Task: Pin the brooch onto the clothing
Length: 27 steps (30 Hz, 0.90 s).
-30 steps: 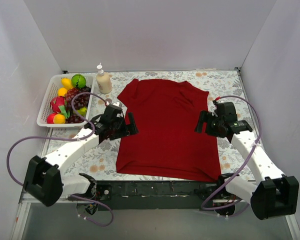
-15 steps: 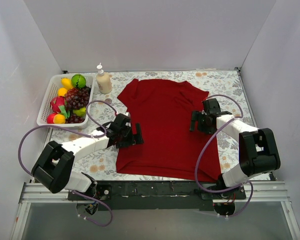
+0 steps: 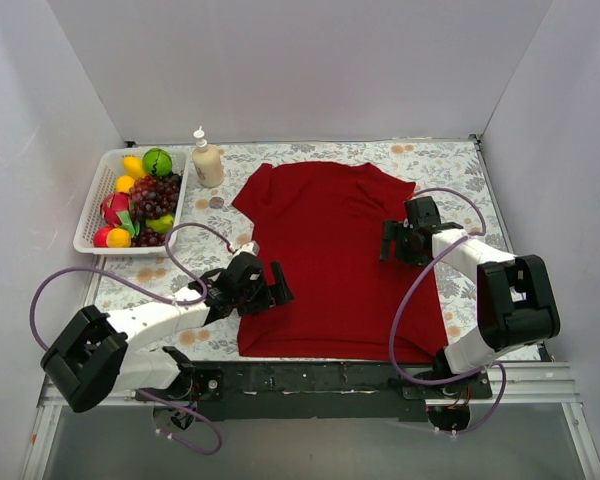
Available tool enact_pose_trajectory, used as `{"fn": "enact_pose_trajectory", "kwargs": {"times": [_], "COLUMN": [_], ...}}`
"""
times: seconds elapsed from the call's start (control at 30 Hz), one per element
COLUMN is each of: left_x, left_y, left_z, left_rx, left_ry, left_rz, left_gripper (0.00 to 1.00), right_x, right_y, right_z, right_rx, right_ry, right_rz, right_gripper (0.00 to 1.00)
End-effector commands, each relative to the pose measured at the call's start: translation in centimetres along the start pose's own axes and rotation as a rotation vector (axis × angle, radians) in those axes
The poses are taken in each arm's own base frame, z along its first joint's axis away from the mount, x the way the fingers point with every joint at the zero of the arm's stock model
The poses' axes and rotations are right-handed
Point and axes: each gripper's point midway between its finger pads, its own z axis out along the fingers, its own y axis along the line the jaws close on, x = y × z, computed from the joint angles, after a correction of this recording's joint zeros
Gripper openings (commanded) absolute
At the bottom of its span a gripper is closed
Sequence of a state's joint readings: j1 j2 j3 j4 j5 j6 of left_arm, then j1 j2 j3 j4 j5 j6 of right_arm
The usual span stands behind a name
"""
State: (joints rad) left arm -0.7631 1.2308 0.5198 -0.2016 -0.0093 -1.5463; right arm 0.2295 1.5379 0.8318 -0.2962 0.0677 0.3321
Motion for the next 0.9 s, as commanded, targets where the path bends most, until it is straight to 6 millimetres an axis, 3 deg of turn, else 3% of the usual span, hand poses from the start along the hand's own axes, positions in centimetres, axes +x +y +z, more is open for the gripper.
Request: {"fn": "enact_pose_trajectory", "kwargs": {"times": [0.0, 0.1, 0.13, 0.17, 0.23, 0.27, 0.33, 0.37, 0.4, 0.47, 0.5, 0.53, 0.63, 0.7, 0.8, 0.87], "left_x": [5.3, 2.8, 0.8, 0.0, -1.4, -3.2, -3.9, -5.0, -5.4, -6.8, -7.2, -7.3, -8.1, -8.0, -6.9, -6.0], "left_y": [6.8, 5.7, 4.2, 3.6, 2.9, 1.1, 0.4, -0.9, -1.3, -3.1, -3.7, -3.9, -5.2, -5.8, -5.4, -4.8], "left_z": [-1.4, -1.6, -1.7, -1.7, -1.5, -1.7, -1.0, -1.0, -0.4, -0.3, -0.2, 0.2, 0.7, 1.1, 2.1, 2.7], "left_rx": [-0.243, -0.243, -0.227, -0.226, -0.248, -0.225, -0.231, -0.208, -0.208, -0.177, -0.172, -0.172, -0.144, -0.122, -0.125, -0.130], "left_ry": [0.151, 0.072, 0.023, 0.005, -0.016, -0.055, -0.056, -0.076, -0.079, -0.099, -0.102, -0.099, -0.105, -0.088, -0.044, -0.011], "left_rz": [-0.048, -0.011, 0.020, 0.039, 0.085, 0.092, 0.119, 0.133, 0.140, 0.156, 0.157, 0.162, 0.174, 0.183, 0.185, 0.180], "left_gripper": [0.98, 0.98, 0.98, 0.98, 0.98, 0.98, 0.98, 0.98, 0.98, 0.98, 0.98, 0.98, 0.98, 0.98, 0.98, 0.98], "right_x": [-1.9, -4.7, -5.5, -7.6, -9.3, -11.3, -12.7, -13.4, -15.4, -16.4, -18.0, -18.3, -20.4, -21.4, -22.9, -24.5], "right_y": [0.1, 1.1, 1.4, 2.2, 2.6, 3.2, 3.4, 3.6, 4.1, 4.5, 4.7, 4.8, 5.1, 5.4, 4.8, 5.3], "right_z": [-1.6, -3.2, -3.4, -4.3, -4.3, -5.0, -4.3, -4.1, -4.6, -3.0, -3.4, -2.0, -0.1, 0.7, 3.0, 2.8], "right_rx": [0.008, -0.021, -0.028, -0.047, -0.046, -0.058, -0.043, -0.043, -0.044, -0.039, -0.031, -0.027, -0.006, -0.005, 0.047, 0.033], "right_ry": [-0.058, -0.131, -0.145, -0.193, -0.219, -0.259, -0.254, -0.262, -0.300, -0.282, -0.303, -0.288, -0.289, -0.290, -0.287, -0.322], "right_rz": [-0.018, -0.017, -0.021, -0.027, -0.041, -0.047, -0.059, -0.063, -0.061, -0.077, -0.080, -0.094, -0.109, -0.136, -0.155, -0.164], "right_gripper": [0.96, 0.96, 0.96, 0.96, 0.95, 0.94, 0.93, 0.93, 0.93, 0.92, 0.91, 0.89, 0.88, 0.80, 0.78, 0.77]}}
